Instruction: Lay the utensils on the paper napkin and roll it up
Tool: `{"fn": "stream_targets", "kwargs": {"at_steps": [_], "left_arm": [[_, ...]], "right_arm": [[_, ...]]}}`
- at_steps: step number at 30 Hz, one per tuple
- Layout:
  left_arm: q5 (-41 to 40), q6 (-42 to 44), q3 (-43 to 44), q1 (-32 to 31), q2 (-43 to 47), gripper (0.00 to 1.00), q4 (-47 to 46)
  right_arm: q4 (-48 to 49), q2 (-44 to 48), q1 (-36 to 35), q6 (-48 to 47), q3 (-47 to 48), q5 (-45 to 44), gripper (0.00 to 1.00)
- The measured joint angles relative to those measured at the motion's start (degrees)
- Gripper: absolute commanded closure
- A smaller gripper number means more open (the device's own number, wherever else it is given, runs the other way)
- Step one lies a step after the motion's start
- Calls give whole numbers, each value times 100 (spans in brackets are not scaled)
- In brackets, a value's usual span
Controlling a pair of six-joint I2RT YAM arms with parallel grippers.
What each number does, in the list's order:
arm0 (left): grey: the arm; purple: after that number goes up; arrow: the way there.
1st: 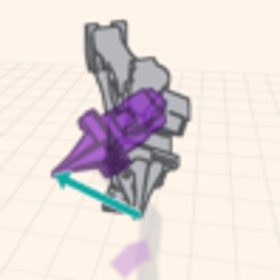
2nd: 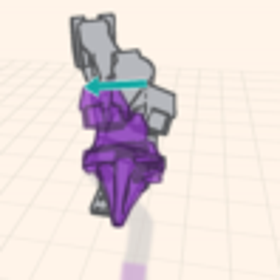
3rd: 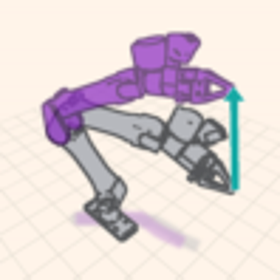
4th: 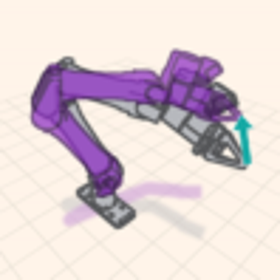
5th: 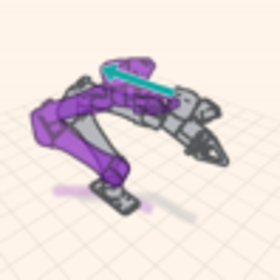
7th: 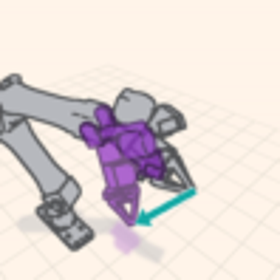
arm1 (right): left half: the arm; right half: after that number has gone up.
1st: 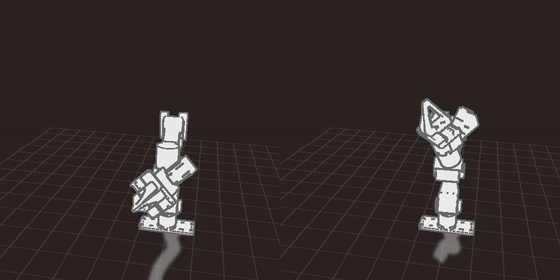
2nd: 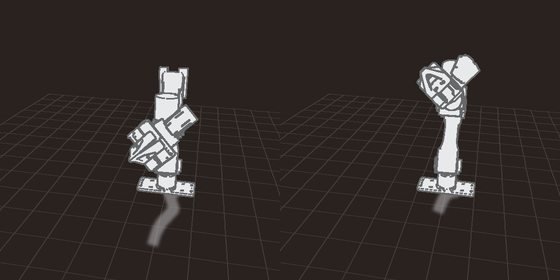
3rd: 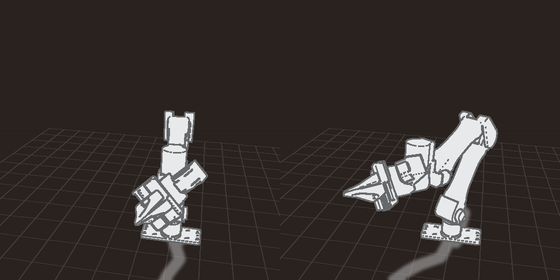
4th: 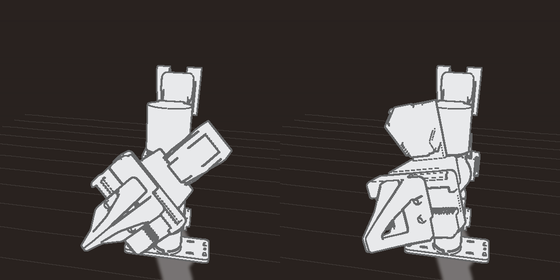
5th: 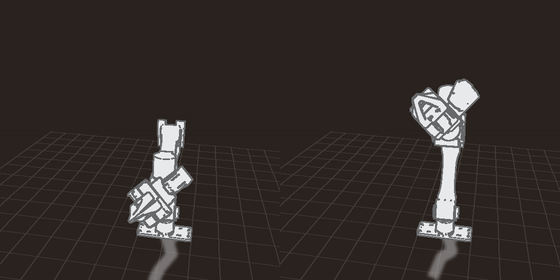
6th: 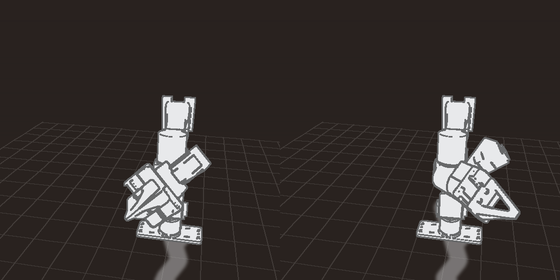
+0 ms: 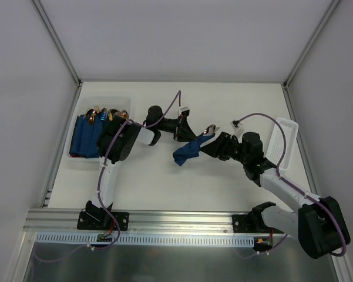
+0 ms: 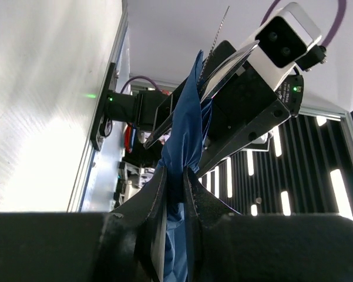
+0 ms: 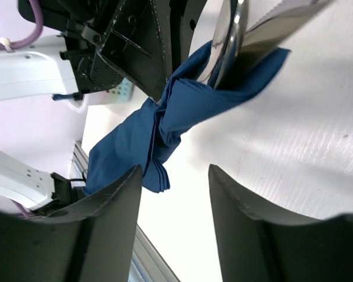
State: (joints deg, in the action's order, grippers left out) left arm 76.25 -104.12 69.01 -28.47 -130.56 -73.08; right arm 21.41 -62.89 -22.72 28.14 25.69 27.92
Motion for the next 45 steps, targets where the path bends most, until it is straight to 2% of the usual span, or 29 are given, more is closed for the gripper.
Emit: {"fn": "stream_targets", "kwargs": {"at_steps": [3,7,13,19,26,36,39,42,43,45], "left_arm": [[4,356,17,46,166,100,7],[37,1488,31,39,551,100,487],[-232,3904,332,42,1351,100,3012],[-782,5254,481,46,1947,100,4743],[-1108,5560,483,46,2149,100,5451],[-1342,5276,452,46,2328,100,5469],[-1377,5117,442,46,2369,100,5335],[-1386,4959,415,46,2374,100,5198],[-1390,4916,400,46,2374,100,5158],[-1423,4817,330,46,2376,100,5034]], "right_arm": [[-28,240,74,101,0,0,39],[-55,463,116,258,0,-13,27],[-122,525,188,435,90,-24,15],[63,503,203,542,304,-15,11],[361,153,170,632,450,-7,10],[715,-730,-214,614,723,-76,11],[822,-922,-367,616,756,-98,18],[994,-1021,-435,625,752,-96,34],[1064,-1029,-435,638,750,-92,50],[1239,-1029,-437,645,741,-66,70]]}}
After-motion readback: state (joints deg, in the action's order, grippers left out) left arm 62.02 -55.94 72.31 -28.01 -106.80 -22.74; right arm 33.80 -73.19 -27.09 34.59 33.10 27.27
